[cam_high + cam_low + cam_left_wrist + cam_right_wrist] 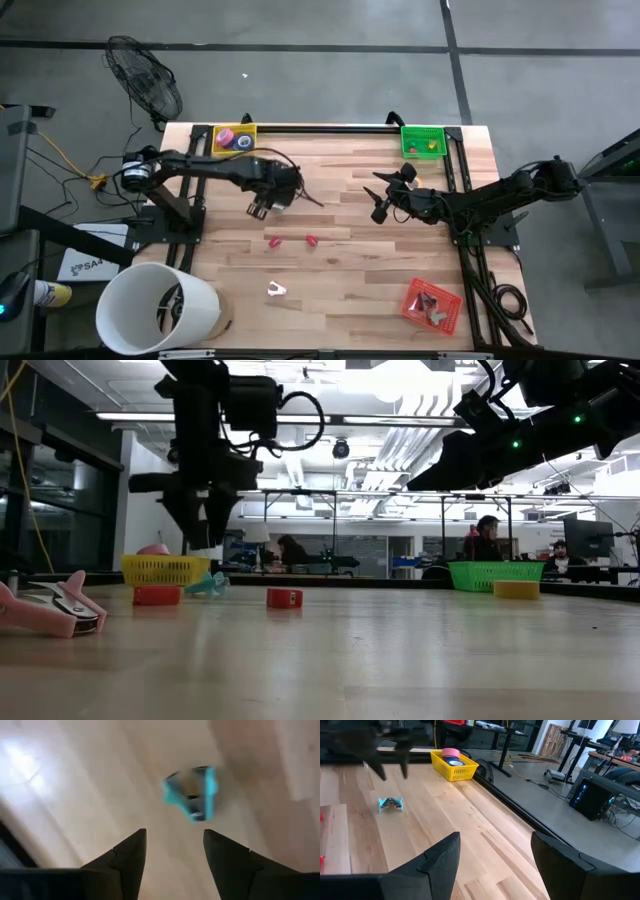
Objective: Pick and place Stapler, Stapler remover, tape
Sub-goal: Put the light blue blue staple remover into the orange bin
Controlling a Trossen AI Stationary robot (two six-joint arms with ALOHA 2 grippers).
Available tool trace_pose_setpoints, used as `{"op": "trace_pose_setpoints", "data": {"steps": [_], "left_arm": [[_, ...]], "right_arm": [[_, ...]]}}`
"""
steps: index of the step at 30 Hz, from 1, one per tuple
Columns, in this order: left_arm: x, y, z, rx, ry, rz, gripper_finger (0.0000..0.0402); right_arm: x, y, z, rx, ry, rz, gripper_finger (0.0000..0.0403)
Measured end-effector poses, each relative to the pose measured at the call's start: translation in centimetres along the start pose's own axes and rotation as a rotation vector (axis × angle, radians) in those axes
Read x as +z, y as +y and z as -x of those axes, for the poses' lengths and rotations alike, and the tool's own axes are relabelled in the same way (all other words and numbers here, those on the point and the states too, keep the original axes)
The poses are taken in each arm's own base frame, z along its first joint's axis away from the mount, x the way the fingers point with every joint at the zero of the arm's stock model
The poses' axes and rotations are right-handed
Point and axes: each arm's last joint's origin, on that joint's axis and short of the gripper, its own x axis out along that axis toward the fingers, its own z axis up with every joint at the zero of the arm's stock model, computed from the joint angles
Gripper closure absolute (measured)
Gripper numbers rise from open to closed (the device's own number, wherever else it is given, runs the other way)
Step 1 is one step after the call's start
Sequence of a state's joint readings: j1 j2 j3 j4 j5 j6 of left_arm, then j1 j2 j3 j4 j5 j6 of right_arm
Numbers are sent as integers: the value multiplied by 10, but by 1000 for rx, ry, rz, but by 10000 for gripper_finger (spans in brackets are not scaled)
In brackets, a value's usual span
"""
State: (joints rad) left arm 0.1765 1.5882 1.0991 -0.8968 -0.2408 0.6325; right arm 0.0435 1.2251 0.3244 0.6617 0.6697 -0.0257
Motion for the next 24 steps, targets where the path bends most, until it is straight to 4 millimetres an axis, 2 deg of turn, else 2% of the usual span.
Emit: {"op": "trace_pose_setpoints", "data": {"steps": [8, 21, 24], "left_arm": [[-11, -25, -25, -107, 35, -31, 208], [-16, -31, -43, -21, 31, 107, 208], [-18, -34, -48, -48, 5, 119, 208]], "right_arm": [[0, 1, 0, 29, 0, 0, 167], [0, 1, 0, 26, -1, -4, 167], [0, 1, 0, 26, -1, -3, 167]]}}
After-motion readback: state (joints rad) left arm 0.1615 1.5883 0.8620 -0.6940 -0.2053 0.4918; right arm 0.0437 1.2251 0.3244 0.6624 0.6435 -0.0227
